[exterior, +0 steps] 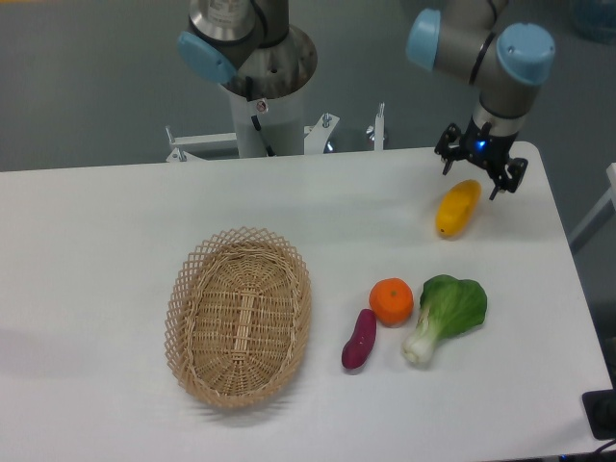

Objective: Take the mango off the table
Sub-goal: 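Lower the gripper onto the mango and close it, then lift the grasped mango up off the table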

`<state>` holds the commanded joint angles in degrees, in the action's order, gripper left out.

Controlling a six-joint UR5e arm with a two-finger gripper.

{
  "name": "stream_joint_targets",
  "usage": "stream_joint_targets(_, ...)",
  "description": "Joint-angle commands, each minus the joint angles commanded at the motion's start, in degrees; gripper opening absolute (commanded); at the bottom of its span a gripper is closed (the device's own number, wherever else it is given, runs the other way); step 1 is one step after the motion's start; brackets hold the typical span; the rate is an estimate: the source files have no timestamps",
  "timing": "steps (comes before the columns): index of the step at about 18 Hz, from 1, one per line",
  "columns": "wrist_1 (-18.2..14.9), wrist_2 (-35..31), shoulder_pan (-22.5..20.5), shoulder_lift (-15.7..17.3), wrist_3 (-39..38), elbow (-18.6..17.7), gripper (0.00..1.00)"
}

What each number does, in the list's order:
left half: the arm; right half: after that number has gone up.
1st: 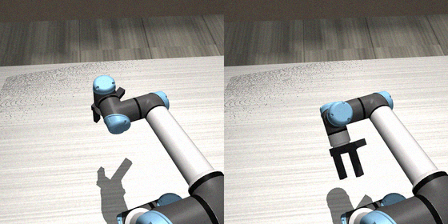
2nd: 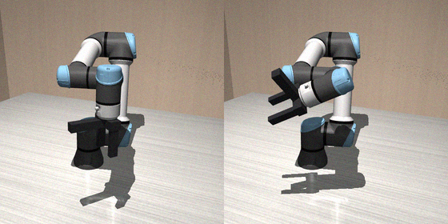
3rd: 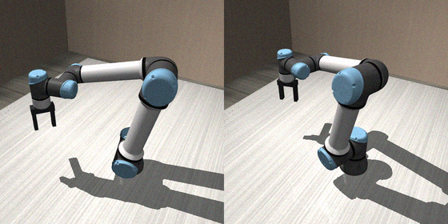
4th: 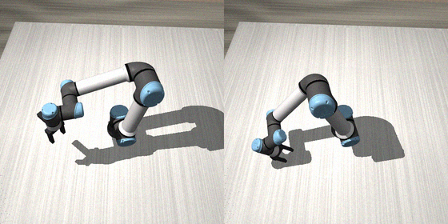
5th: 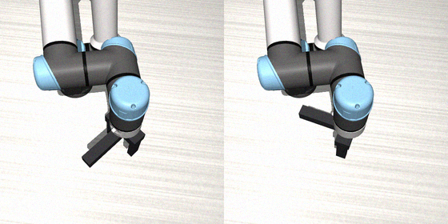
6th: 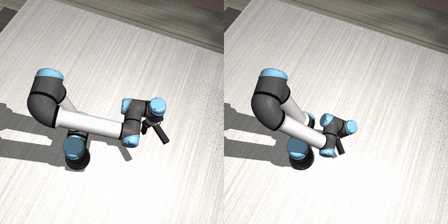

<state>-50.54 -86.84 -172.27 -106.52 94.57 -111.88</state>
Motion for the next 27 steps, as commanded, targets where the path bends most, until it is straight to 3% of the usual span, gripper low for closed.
stream_joint_targets(3,2.2,0.0,0.3,-1.0,0.2,-0.4,1.00)
stream_joint_targets(13,4.9,-0.1,0.3,-1.8,0.1,-3.1,0.99)
stream_joint_targets(17,5.0,0.0,0.3,-1.8,0.7,-2.8,0.59)
stream_joint_targets(20,4.9,0.0,0.2,-1.8,1.1,-2.1,0.41)
stream_joint_targets(24,4.8,0.0,0.1,-1.6,1.3,-1.5,0.36)
stream_joint_targets(27,3.6,0.0,-0.1,-0.9,1.3,1.0,0.36)
